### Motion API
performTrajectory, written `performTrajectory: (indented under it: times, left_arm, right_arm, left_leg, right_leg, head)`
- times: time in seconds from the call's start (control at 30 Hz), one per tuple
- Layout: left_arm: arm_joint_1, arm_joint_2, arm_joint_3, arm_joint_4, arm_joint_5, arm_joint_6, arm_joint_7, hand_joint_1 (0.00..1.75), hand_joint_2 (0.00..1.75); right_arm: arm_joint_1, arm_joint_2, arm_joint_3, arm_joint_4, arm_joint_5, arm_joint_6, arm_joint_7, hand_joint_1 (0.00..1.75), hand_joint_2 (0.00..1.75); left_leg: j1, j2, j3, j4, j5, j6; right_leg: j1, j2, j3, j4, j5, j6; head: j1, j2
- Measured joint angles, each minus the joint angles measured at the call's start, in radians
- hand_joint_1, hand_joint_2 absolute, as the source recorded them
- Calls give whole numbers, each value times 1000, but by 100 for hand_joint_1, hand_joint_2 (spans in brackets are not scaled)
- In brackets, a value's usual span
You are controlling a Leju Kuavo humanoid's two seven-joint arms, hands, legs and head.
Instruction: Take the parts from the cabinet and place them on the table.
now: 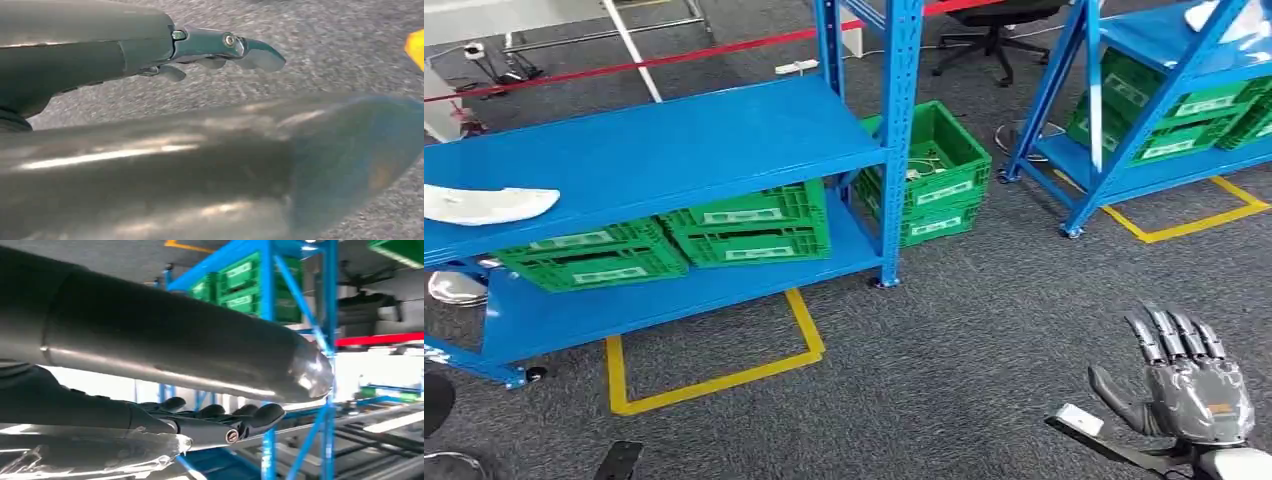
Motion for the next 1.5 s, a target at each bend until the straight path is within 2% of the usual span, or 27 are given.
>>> performTrajectory:
  times: [0.03,0.07,0.1,0.13,0.17,0.2,0.33,0.37,0.4,0.43,0.47,0.5,0.53,0.57,0.6,0.67,0.7,0.73,0.77,0.8,0.83,0.87,0.97,1.03,1.1,1.13,1.5]
  left_arm:
    - [2,0,0,0,0,0,0,0,0]
    - [3,-1,0,0,0,0,0,0,0]
    - [4,-1,0,0,0,0,0,0,0]
    - [4,0,0,0,0,0,0,0,0]
    - [3,0,0,0,0,0,0,0,0]
    - [0,0,0,0,0,0,0,0,0]
    - [1,0,0,0,0,0,0,0,0]
    - [2,-2,0,0,0,0,0,0,0]
    - [2,-3,1,0,-1,0,0,0,0]
    - [-1,-1,1,0,-1,0,0,0,0]
    - [-3,-1,1,0,-1,0,0,0,0]
    - [-3,-2,1,0,-3,-1,0,0,0]
    - [-1,-2,1,0,-3,-2,0,0,0]
    - [0,-3,1,0,-4,-2,0,0,0]
    - [1,-3,2,0,-6,-2,0,0,0]
    - [0,-4,2,0,-8,-2,0,0,0]
    - [0,-2,2,0,-8,-2,0,0,0]
    - [-1,-1,2,0,-8,-2,0,0,0]
    - [-1,-1,2,0,-8,-2,0,0,0]
    - [0,3,3,0,-8,-2,0,0,0]
    - [1,3,3,0,-7,-2,0,0,0]
    - [1,2,5,0,-6,-2,0,0,0]
    - [-1,3,7,0,-6,-2,0,0,0]
    - [0,3,8,0,-6,-2,0,0,0]
    - [0,2,8,0,-6,-3,0,0,0]
    - [0,2,8,0,-6,-2,0,0,0]
    - [0,2,18,0,-6,-3,0,0,0]
  right_arm:
    - [0,0,0,0,0,0,0,0,0]
    - [-1,0,0,0,0,0,0,0,0]
    - [-2,0,0,0,0,1,0,0,0]
    - [-3,0,0,0,0,0,0,0,0]
    - [-5,0,0,0,0,1,0,0,0]
    - [-4,0,0,0,0,1,0,0,0]
    - [-8,0,0,0,0,1,0,0,0]
    - [-10,0,-1,0,0,1,0,0,0]
    - [-10,0,-1,0,1,0,-1,0,0]
    - [-9,0,-2,0,0,0,-1,0,0]
    - [-7,0,-2,1,-5,0,-1,0,0]
    - [-5,0,-1,1,-11,0,-5,0,0]
    - [-4,0,-1,2,-17,0,-7,0,0]
    - [-4,0,-1,2,-22,0,-7,0,0]
    - [-5,0,-1,2,-23,0,-7,0,0]
    - [-8,0,-1,2,-23,0,-8,0,0]
    - [-10,1,-1,2,-23,0,-10,0,0]
    - [-12,1,-1,2,-23,-1,-12,0,0]
    - [-12,1,-1,2,-21,-2,-13,0,0]
    - [-12,2,-1,3,-21,-2,-14,0,0]
    - [-12,2,-1,3,-20,-2,-15,0,0]
    - [-12,2,-1,3,-20,-2,-16,0,0]
    - [-12,2,-1,3,-20,-2,-20,0,0]
    - [-13,2,-1,3,-20,-2,-21,0,0]
    - [-13,2,-1,3,-21,-2,-21,0,0]
    - [-14,2,-1,3,-21,-2,-22,0,0]
    - [-14,2,-1,3,-22,0,-23,0,0]
  left_leg:
    - [0,0,-16,34,-3,0]
    - [0,0,-6,19,17,2]
    - [-1,2,22,-34,53,5]
    - [-2,12,73,-130,99,11]
    - [-7,46,125,-222,134,19]
    - [-17,110,153,-276,130,24]
    - [-19,62,146,-290,133,39]
    - [-8,50,152,-296,138,47]
    - [-6,40,152,-296,138,51]
    - [-5,36,151,-296,139,56]
    - [-5,24,150,-296,139,59]
    - [-5,14,150,-295,139,59]
    - [-5,6,150,-295,139,59]
    - [-5,-1,151,-295,139,59]
    - [-4,-6,153,-294,139,59]
    - [1,-15,159,-292,135,51]
    - [-3,-18,159,-290,133,42]
    - [-7,-20,154,-283,131,37]
    - [-8,-20,149,-283,134,35]
    - [-9,-20,148,-284,139,52]
    - [-10,-20,148,-286,141,66]
    - [-10,-20,149,-288,143,69]
    - [-8,-20,151,-295,145,68]
    - [-6,-20,152,-299,149,58]
    - [-1,-20,152,-304,150,28]
    - [0,-20,151,-304,150,18]
    - [-5,-20,150,-304,150,18]
  right_leg:
    - [1,-14,0,0,-1,-1]
    - [2,-25,2,0,-1,-1]
    - [4,-37,4,0,-2,-2]
    - [5,-50,7,0,-4,-1]
    - [6,-60,12,0,-7,3]
    - [14,-69,13,2,-12,8]
    - [19,-114,23,-5,-17,22]
    - [15,-95,17,1,-26,32]
    - [15,-33,7,36,-51,37]
    - [12,-4,-22,99,-86,39]
    - [12,12,-69,195,-129,41]
    - [11,15,-110,272,-156,42]
    - [11,15,-138,319,-163,43]
    - [11,15,-142,312,-142,44]
    - [9,15,-126,262,-102,44]
    - [2,16,-41,76,-1,47]
    - [-1,25,-16,19,1,52]
    - [1,33,-8,7,0,39]
    - [-3,31,-10,5,6,33]
    - [-1,31,-12,6,8,36]
    - [-1,32,-13,6,9,34]
    - [1,32,-14,6,10,33]
    - [6,32,-14,6,9,26]
    - [9,32,-15,6,8,17]
    - [11,31,-18,7,9,15]
    - [12,31,-19,7,9,14]
    - [6,31,-18,6,11,15]
  head:
    - [0,0]
    - [0,0]
    - [0,0]
    - [0,0]
    - [0,0]
    - [0,0]
    - [1,0]
    - [1,0]
    - [8,0]
    - [10,0]
    - [15,0]
    - [16,0]
    - [14,0]
    - [16,0]
    - [15,0]
    - [16,0]
    - [18,0]
    - [19,0]
    - [15,0]
    - [17,0]
    - [16,0]
    - [16,0]
    - [16,0]
    - [16,0]
    - [17,0]
    - [17,0]
    - [17,0]
